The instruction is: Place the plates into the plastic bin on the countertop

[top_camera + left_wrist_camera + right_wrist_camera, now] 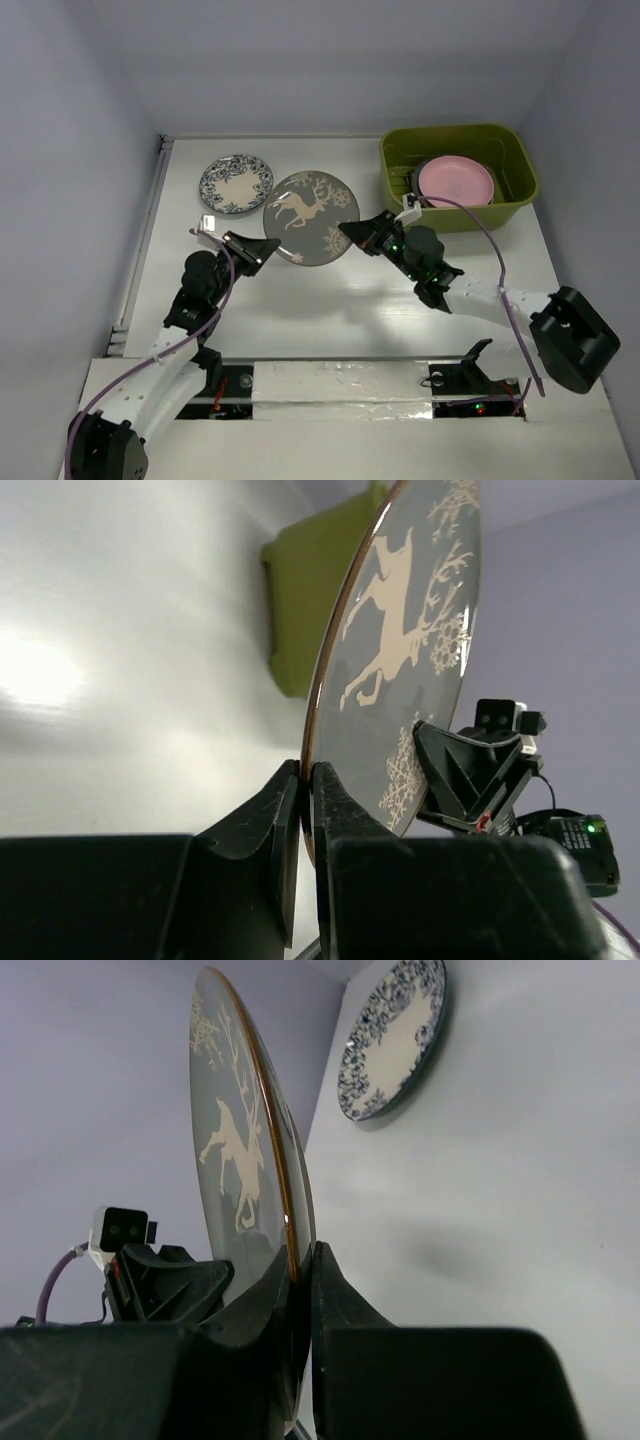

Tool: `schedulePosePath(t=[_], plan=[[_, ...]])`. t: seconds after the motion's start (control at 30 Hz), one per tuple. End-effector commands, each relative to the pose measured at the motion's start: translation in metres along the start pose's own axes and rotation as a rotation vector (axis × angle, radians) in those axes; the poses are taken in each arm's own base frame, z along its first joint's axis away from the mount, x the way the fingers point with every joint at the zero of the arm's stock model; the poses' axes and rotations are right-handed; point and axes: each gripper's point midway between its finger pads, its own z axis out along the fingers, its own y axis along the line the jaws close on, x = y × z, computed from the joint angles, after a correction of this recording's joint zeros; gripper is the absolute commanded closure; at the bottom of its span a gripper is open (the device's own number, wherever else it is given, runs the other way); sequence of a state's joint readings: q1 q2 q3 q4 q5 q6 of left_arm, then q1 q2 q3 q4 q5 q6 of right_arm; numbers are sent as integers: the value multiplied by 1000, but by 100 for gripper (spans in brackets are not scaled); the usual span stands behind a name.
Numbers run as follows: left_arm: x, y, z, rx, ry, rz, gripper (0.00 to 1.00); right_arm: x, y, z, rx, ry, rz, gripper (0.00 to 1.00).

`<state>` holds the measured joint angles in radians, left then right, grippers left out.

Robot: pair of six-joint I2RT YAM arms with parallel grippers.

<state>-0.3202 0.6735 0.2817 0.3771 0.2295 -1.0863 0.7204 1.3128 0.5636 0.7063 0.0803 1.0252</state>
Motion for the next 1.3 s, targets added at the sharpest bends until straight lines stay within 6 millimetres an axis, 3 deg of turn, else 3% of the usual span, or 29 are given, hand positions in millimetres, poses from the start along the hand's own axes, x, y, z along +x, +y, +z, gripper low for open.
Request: schedulePosePath(t=[0.0, 0.07, 0.1, 0.13, 0.17, 0.2, 0.27, 0.3, 0.37, 0.4, 0.63, 0.67, 0.73, 0.77, 0.97, 1.1, 1.17, 1.27], plan=[[-33, -93, -14, 285, -93, 82, 96, -42, 29, -3, -36, -141, -71, 100], [-35, -92, -8, 250, -85, 108, 84, -68, 32, -9, -22, -192, -88, 100], [-38, -92, -6, 239, -96, 158, 67, -80, 34, -12, -21, -215, -93, 100], [-42, -95, -5, 220, -101, 180, 60, -89, 36, -16, -33, -223, -105, 100], [-49, -91, -1, 182, -130, 193, 51, -122, 38, -25, -29, -288, -112, 100], [-56, -93, 0, 169, -158, 215, 48, -139, 37, -30, -25, -316, -120, 100], [-73, -90, 4, 104, -226, 268, 45, -170, 44, -40, -35, -332, -152, 100], [-79, -88, 5, 82, -249, 281, 45, -201, 37, -52, -1, -391, -172, 100], [-89, -81, 8, 27, -282, 313, 44, -227, 24, -63, 80, -426, -214, 100], [-93, -76, 10, 0, -306, 314, 44, -256, 22, -74, 119, -495, -234, 100], [-101, -55, 24, -93, -327, 331, 42, -334, -40, -96, 308, -588, -223, 100], [-103, -49, 27, -121, -334, 335, 42, -336, -64, -91, 367, -567, -204, 100], [-107, -45, 29, -150, -342, 347, 42, -349, -72, -87, 388, -551, -216, 100], [-109, -38, 32, -177, -350, 349, 41, -350, -94, -84, 435, -528, -191, 100], [-120, -14, 40, -290, -404, 348, 40, -355, -119, -70, 452, -478, -164, 100], [-124, -1, 47, -347, -412, 345, 38, -344, -137, -62, 462, -426, -133, 100], [-124, 9, 53, -380, -411, 343, 37, -343, -149, -67, 514, -435, -127, 92], [-126, 24, 58, -431, -412, 338, 36, -341, -161, -78, 588, -458, -132, 52]])
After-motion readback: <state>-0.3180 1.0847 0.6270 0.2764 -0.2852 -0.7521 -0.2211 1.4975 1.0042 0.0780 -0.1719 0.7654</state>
